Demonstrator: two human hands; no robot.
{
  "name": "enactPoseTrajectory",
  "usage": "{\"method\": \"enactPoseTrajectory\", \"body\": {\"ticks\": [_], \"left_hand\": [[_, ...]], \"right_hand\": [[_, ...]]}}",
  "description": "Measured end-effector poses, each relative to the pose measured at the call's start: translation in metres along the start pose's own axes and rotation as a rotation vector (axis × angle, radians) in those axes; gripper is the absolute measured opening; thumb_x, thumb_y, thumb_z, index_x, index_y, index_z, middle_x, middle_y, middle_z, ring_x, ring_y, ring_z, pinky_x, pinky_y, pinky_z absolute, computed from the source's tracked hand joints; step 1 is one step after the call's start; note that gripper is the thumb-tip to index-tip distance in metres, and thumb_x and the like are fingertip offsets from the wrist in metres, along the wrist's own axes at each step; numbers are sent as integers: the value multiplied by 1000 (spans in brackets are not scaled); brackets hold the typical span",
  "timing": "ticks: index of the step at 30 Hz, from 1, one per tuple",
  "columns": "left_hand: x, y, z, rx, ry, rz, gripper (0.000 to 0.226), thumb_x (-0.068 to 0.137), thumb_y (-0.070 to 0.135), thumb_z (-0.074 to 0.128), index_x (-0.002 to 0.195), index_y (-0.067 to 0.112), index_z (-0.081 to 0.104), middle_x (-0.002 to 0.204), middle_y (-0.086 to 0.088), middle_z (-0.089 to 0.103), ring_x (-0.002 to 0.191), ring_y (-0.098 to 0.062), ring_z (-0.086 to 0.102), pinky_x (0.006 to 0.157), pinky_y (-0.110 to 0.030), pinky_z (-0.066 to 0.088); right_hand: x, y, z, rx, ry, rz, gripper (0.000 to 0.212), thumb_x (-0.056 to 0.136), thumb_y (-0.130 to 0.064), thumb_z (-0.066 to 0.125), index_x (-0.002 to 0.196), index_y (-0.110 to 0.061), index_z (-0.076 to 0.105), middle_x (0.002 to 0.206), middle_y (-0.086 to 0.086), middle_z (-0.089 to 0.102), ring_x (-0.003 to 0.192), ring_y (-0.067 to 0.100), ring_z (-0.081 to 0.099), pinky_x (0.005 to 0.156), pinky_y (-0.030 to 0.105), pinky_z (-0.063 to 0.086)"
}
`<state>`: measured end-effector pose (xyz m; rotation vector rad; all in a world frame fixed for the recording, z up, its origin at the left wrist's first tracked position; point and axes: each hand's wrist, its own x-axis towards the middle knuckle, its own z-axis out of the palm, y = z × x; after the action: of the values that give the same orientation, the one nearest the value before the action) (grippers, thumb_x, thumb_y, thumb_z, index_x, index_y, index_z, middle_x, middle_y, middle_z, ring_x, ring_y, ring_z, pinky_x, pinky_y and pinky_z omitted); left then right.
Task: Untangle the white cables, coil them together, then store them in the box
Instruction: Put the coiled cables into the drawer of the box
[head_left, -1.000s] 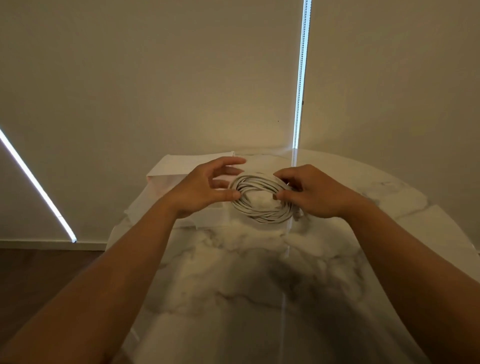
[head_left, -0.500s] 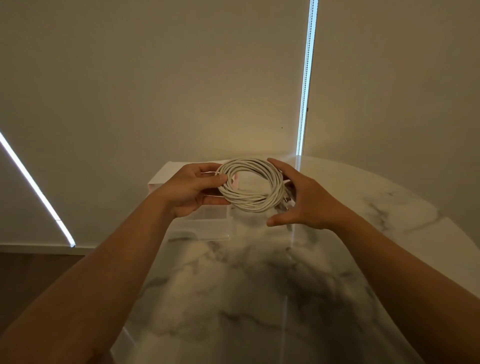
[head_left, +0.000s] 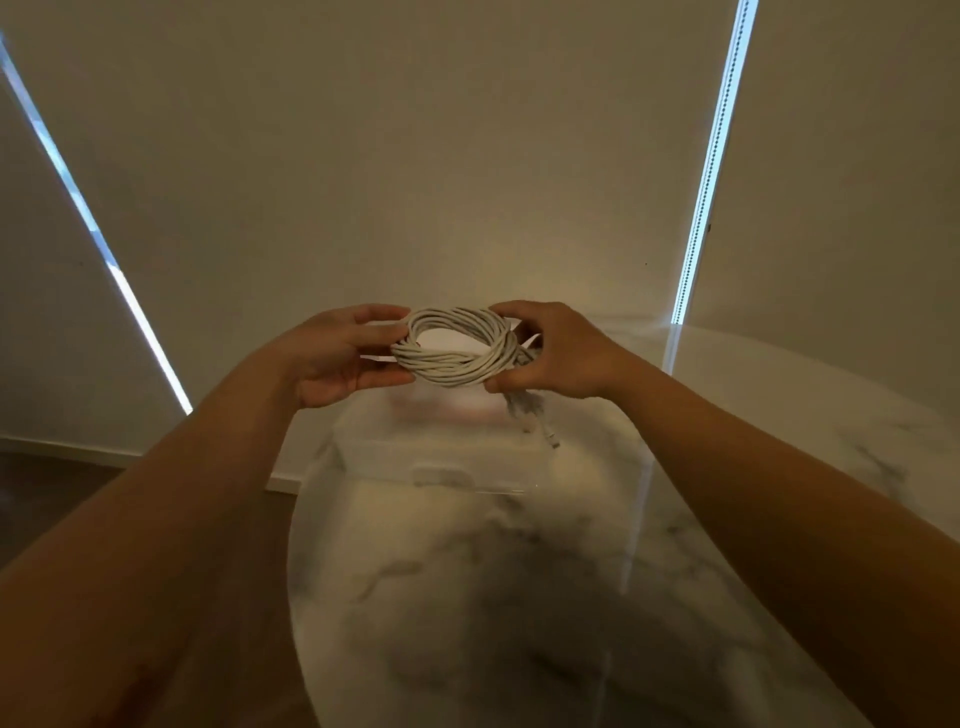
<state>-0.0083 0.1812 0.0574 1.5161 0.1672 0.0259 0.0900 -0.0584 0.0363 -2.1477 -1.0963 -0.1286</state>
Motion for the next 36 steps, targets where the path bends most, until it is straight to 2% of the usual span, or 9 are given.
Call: {"method": "enactPoseTrajectory", "body": {"ticks": [7,11,15,21,23,25,28,31,36], "left_hand": [[6,-13,-33,22,74,-57,33,94,5,56,127,3,56,101,-12,68,82,-19,71,65,-31,60],[15,-29,-33,191,70,-143,27,94,3,58,121,-1,58,108,-20,65,84,-24,71,66,-32,60],[24,-35,-31,369,88,-153,22,94,0,57,116,-2,60,112,-23,65,87,-29,69,68,-35,62],[37,-44,-25,769,148,-120,23,91,-1,59,114,-1,63,101,-24,67,82,-30,71,67,-36,62],[42,-44,-23,968,134,-99,22,91,4,59,112,4,67,98,-19,70,80,-28,72,72,-38,61],[45,-42,-20,1233,105,-80,22,93,11,57,112,12,69,98,-12,73,78,-22,72,73,-32,59],[47,-41,-16,1534,144,-2,30,90,25,64,119,17,68,114,-8,69,98,-25,65,86,-34,53],[49,-40,-13,1553,137,50,48,88,37,67,132,20,58,129,-9,60,112,-26,59,96,-38,48],[48,-44,-9,1514,61,39,56,88,41,67,138,19,51,136,-10,55,116,-27,56,95,-34,46]], "right_hand": [[39,-9,24,-95,-198,63,98,53,-60,81,139,-23,51,124,-5,62,103,12,59,89,31,51],[25,5,48,-89,-267,135,84,67,-44,86,138,-18,50,117,-2,61,100,14,59,88,34,53],[20,5,53,-114,-288,139,75,71,-39,85,134,-18,50,113,-3,57,100,16,57,86,33,51],[23,3,67,-212,-344,151,70,71,-37,85,129,-16,52,119,3,62,102,20,59,85,33,51],[24,1,70,-262,-358,147,66,73,-38,83,127,-13,54,119,6,62,103,22,59,87,36,52],[25,0,72,-300,-361,150,62,74,-39,82,124,-12,57,117,7,63,102,23,60,87,37,52],[28,3,76,-327,-366,169,55,74,-38,81,118,-12,60,112,7,64,98,23,61,80,33,52],[29,3,82,-393,-392,158,59,80,-36,77,127,-10,55,120,8,62,104,23,60,87,33,53],[30,-1,86,-492,-421,133,57,84,-38,72,131,-10,54,126,10,60,107,23,59,90,32,50]]}}
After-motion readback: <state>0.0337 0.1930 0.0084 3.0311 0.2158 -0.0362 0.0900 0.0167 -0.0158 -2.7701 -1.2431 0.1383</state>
